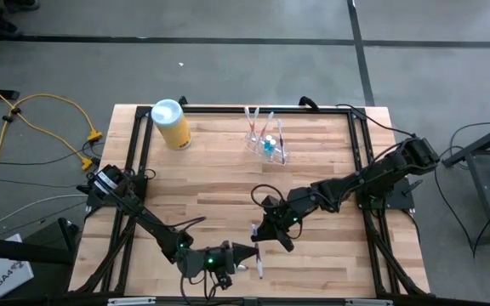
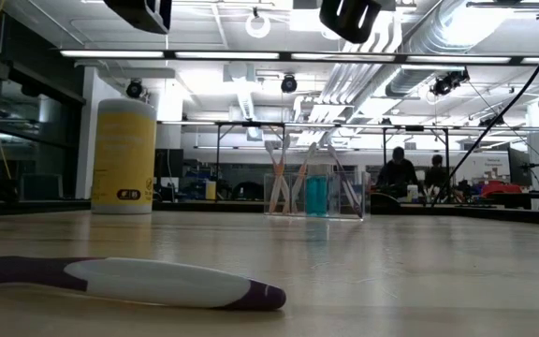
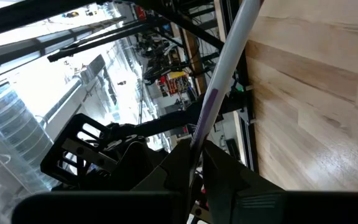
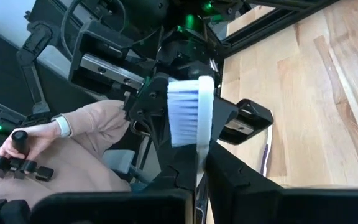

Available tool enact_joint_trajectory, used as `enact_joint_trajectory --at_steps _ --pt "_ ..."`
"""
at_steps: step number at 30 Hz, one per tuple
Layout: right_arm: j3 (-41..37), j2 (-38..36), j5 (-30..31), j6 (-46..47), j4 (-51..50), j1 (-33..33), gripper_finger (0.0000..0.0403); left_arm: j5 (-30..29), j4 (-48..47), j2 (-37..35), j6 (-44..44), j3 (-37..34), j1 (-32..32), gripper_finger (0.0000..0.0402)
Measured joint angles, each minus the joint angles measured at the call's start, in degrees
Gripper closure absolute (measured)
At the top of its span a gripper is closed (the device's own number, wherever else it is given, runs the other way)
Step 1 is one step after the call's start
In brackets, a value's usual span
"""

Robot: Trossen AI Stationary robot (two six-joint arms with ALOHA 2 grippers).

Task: Pick & Place toothbrushing station
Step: Put the top purple toothbrush into the transparent organizer

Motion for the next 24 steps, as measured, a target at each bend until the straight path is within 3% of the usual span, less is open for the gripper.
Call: enact_joint_trajectory --at_steps 24 --pt "-0.1 0.1 -0.1 0.3 -1.5 0.0 0.0395 3.1 -3.2 -0.1 -3.2 0.0 0.9 0.0375"
